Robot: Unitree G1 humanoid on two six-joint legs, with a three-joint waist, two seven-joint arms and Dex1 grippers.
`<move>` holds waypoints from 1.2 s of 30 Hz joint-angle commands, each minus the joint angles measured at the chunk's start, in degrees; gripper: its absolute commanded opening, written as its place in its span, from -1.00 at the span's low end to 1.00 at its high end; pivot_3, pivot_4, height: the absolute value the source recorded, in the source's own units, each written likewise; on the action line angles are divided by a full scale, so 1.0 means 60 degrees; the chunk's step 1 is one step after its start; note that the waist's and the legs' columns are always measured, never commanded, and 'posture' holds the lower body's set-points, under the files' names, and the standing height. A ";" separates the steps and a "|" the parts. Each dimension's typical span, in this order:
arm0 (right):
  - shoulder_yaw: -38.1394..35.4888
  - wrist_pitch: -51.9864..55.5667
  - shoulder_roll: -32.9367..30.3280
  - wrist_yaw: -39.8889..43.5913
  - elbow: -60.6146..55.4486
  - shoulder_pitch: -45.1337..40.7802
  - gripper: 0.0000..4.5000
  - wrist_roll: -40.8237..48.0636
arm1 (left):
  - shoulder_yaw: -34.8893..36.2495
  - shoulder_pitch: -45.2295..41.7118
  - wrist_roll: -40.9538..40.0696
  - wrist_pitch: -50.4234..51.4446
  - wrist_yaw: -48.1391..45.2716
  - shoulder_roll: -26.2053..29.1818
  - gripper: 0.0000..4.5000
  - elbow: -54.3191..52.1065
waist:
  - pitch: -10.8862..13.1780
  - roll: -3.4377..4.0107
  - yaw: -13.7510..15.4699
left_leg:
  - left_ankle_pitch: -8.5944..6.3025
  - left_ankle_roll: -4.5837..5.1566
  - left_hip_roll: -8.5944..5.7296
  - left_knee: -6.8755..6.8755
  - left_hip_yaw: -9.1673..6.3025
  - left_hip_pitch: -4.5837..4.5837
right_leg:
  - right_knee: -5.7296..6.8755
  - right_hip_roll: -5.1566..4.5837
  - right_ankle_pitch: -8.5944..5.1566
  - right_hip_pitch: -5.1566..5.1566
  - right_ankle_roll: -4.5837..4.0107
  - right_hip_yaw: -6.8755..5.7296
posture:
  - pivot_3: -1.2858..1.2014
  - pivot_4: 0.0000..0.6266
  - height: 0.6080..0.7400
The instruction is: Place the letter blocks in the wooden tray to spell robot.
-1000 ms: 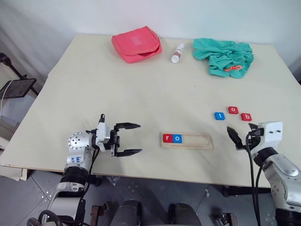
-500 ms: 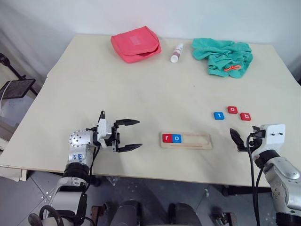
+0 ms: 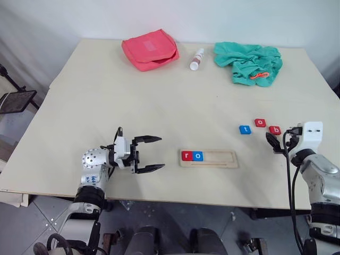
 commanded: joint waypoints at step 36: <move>-0.0343 0.0648 0.0455 -0.0952 -0.2369 0.0858 -0.35 -0.0070 | -0.0151 0.0515 -0.0284 0.0338 0.0169 0.0309 1.00 -0.0916 | 0.0000 0.0001 0.0026 | 0.0000 0.0000 0.0003 -0.0010 -0.0004 -0.0011 | -0.0016 -0.0004 0.0000 -0.0003 0.0000 -0.0002 | 0.03 -0.52 1.00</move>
